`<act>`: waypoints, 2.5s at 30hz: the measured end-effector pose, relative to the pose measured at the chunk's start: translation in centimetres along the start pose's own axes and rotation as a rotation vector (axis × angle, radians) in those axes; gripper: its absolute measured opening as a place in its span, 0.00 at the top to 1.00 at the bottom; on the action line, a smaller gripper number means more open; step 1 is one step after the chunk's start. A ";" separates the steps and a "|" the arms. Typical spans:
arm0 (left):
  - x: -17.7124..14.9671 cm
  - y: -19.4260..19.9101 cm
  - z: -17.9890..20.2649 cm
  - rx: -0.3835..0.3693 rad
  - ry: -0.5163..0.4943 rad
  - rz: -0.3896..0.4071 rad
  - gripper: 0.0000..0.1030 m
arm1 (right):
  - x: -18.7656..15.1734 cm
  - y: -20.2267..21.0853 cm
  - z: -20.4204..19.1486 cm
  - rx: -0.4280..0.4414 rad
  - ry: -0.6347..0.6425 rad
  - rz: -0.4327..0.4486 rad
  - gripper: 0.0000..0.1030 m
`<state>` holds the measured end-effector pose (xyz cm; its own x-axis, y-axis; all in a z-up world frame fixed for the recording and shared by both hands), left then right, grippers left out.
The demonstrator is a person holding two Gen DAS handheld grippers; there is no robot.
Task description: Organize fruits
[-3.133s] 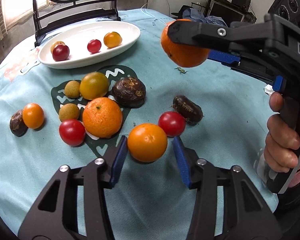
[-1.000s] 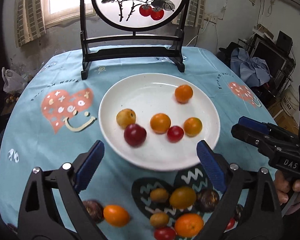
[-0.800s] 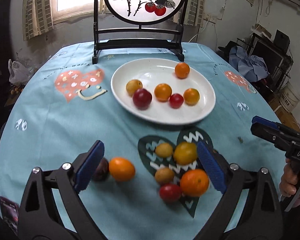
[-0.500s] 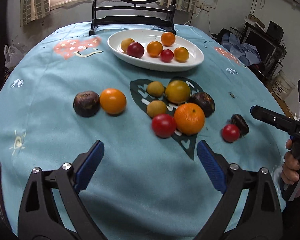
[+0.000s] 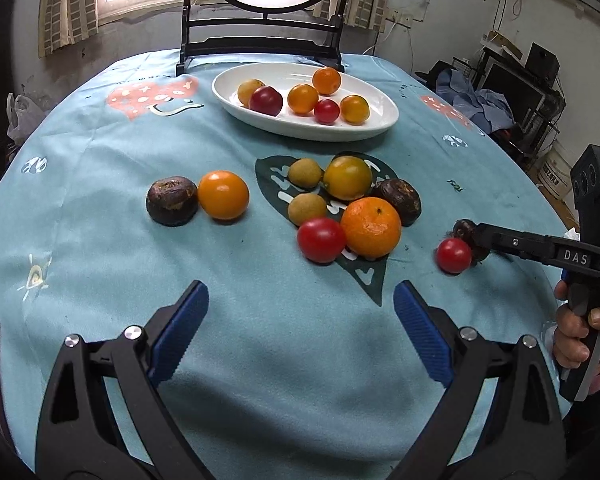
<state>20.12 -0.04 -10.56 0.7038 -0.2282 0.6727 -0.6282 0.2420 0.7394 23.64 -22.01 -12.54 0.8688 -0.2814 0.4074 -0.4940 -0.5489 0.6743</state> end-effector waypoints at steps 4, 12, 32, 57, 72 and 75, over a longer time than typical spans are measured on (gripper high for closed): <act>0.0 0.0 -0.3 -0.002 0.016 0.001 0.07 | -0.1 -0.5 -0.1 0.006 0.004 -0.023 0.57; 0.3 0.2 -1.7 -0.021 0.077 0.024 0.07 | 0.2 0.5 0.2 0.086 -0.034 0.008 0.59; 3.1 -2.7 -10.6 0.105 -0.029 -0.067 0.49 | 0.3 0.8 0.1 0.131 -0.043 0.020 0.59; 2.8 -3.8 -8.6 0.084 -0.092 -0.091 0.59 | 0.3 0.8 0.2 0.141 -0.045 0.024 0.59; 11.1 -1.1 -3.2 -0.011 -0.047 0.099 0.59 | 8.0 0.9 -6.6 0.112 0.126 0.163 0.58; 13.6 -3.8 -3.0 0.009 -0.014 0.077 0.59 | 11.1 -1.0 -7.6 0.075 0.138 0.199 0.58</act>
<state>33.06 -1.22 -4.34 0.6490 -0.2223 0.7276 -0.6833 0.2504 0.6859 33.55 -18.55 -4.02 0.7389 -0.2826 0.6117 -0.6468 -0.5519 0.5263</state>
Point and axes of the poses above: each gripper's, at about its wrist camera, not at the fingertips, and y roughly against the way its jaws point, z to its right, x to its top, the point moved 7 cm from there along -y, roughly the way its jaws point, and after that the axes turned 11 degrees about -y, right-handed, at the moved point
